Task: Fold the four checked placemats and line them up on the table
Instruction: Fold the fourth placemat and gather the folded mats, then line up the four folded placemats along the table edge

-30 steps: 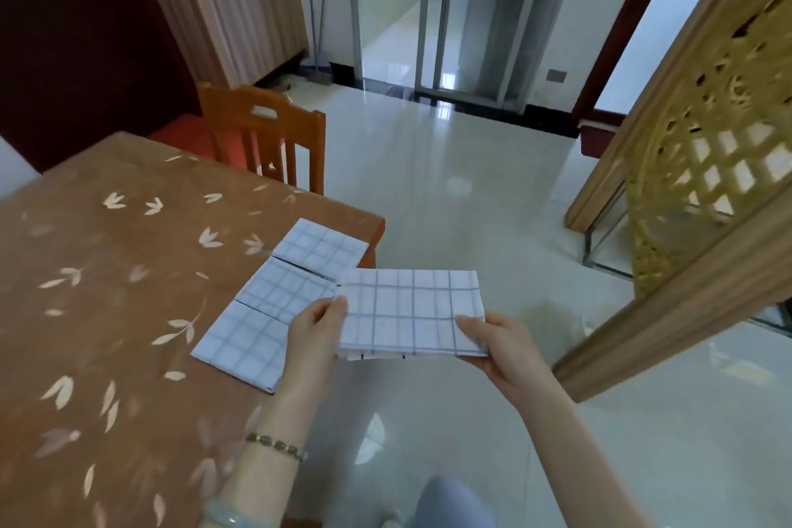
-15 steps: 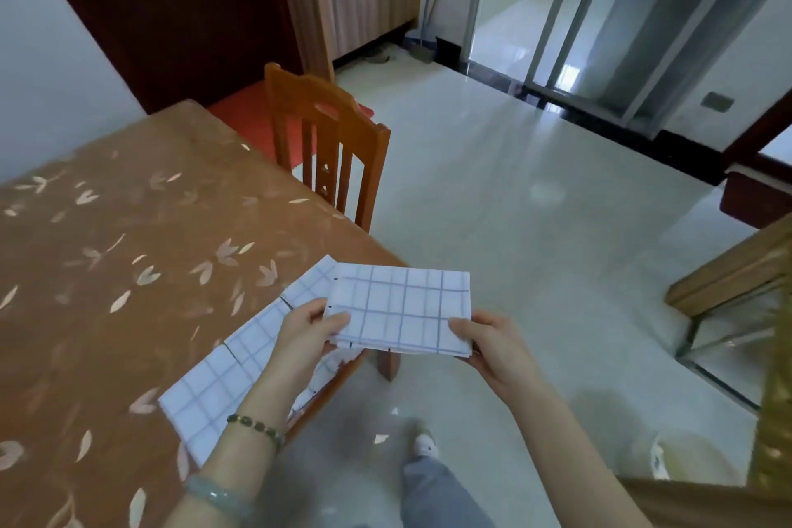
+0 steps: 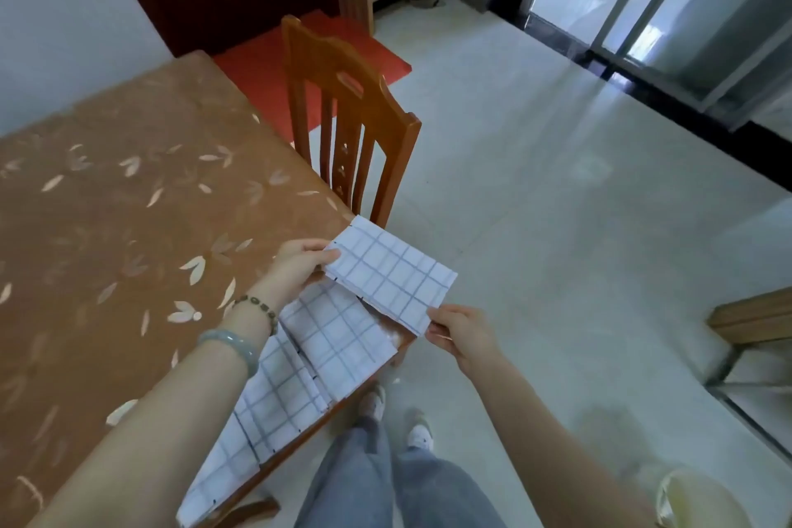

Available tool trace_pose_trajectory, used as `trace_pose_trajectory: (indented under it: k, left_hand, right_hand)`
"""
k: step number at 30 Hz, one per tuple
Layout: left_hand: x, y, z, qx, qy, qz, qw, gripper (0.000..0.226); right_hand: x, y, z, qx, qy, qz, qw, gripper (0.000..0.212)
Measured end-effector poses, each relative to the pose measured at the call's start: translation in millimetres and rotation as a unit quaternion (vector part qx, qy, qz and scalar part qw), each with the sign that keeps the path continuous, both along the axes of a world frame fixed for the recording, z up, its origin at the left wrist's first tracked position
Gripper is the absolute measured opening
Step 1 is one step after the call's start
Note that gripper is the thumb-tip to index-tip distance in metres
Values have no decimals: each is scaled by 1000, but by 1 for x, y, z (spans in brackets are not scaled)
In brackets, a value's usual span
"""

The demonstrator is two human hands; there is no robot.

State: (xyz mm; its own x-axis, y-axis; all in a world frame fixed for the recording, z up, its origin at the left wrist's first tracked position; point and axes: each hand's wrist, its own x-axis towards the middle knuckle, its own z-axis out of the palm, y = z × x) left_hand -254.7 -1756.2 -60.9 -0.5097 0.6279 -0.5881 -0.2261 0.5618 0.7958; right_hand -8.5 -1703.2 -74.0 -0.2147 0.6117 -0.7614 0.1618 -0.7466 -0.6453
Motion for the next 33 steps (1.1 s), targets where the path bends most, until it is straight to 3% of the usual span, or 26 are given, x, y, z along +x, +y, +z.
trace_pose_trajectory:
  k: [6, 13, 21, 27, 33]
  left_hand:
    - [-28, 43, -37, -37, 80, -133, 987, 13]
    - [-34, 62, -66, -56, 248, -271, 928, 13]
    - [-37, 52, -76, -59, 281, -252, 924, 24]
    - [-38, 37, -80, -62, 264, -194, 943, 47]
    - [-45, -11, -54, -20, 256, -4, 967, 43]
  right_hand:
    - [-20, -3, -31, -51, -54, -83, 994, 13]
    - [-36, -17, -58, -32, -160, -82, 983, 11]
    - [-39, -14, -65, -17, -215, -15, 976, 8]
    - [-32, -5, -52, -3, -224, 29, 974, 27]
    - [-20, -6, -26, 169, -254, 86, 948, 22]
